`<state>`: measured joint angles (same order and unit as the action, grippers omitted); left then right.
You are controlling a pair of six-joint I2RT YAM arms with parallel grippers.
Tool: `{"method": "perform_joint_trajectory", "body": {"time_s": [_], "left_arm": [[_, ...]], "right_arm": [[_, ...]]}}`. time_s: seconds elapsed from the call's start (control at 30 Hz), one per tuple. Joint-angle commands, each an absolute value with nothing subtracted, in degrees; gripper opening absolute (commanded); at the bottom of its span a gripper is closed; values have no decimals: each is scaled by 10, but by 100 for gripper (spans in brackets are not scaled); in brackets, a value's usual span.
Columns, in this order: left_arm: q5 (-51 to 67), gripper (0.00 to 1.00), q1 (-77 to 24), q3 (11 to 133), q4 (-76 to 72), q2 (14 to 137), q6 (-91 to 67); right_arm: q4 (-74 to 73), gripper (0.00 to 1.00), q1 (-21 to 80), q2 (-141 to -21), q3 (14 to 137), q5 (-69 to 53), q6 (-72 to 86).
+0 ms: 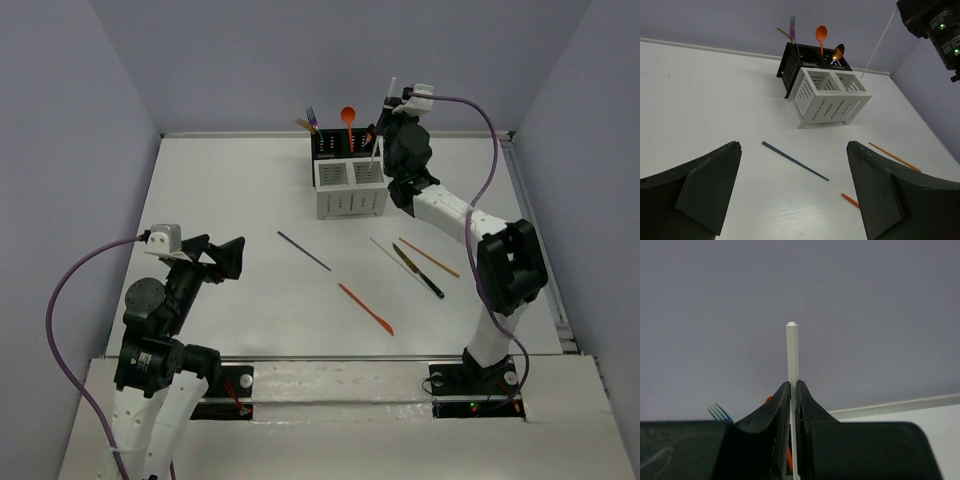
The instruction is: Sort the eating utensils into containers
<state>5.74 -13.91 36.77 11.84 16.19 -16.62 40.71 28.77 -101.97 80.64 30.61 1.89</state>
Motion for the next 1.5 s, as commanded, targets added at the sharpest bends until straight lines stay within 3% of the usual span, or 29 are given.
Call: {"method": "perform_joint_trajectory", "body": {"time_s": [0.0,0.27,0.6,0.7,0.83,0.97,1.07,1.13,1.17,1.2,1.3,1.47], "left_arm": [[53,99,-138,375,92,171,-165],[56,99,-127,375,91,178,-163],[62,99,-127,375,88,178,-163],[62,99,-122,375,89,174,-163],[62,99,-122,375,88,171,-163],[63,99,-122,375,89,172,-163],[63,99,-122,375,88,170,-163],[63,99,-122,375,88,168,-163],[64,99,-122,375,88,168,-163],[63,99,-122,375,89,168,-163],[64,99,-122,375,89,167,-163],[63,99,-122,375,89,166,-164]], "right_arm": [[501,7,273,-1072,864,297,-32],[507,7,261,-1139,895,283,-22],[520,8,266,-1109,786,237,40],[510,20,272,-1089,764,229,48],[471,49,272,-1056,753,218,49],[383,52,272,-1006,780,202,54],[284,51,277,-969,806,143,62],[197,43,288,-953,830,77,67],[168,38,294,-949,836,58,66],[139,23,301,-948,843,16,63],[50,11,355,-949,853,-17,27],[-74,13,450,-995,876,10,-18]]}}
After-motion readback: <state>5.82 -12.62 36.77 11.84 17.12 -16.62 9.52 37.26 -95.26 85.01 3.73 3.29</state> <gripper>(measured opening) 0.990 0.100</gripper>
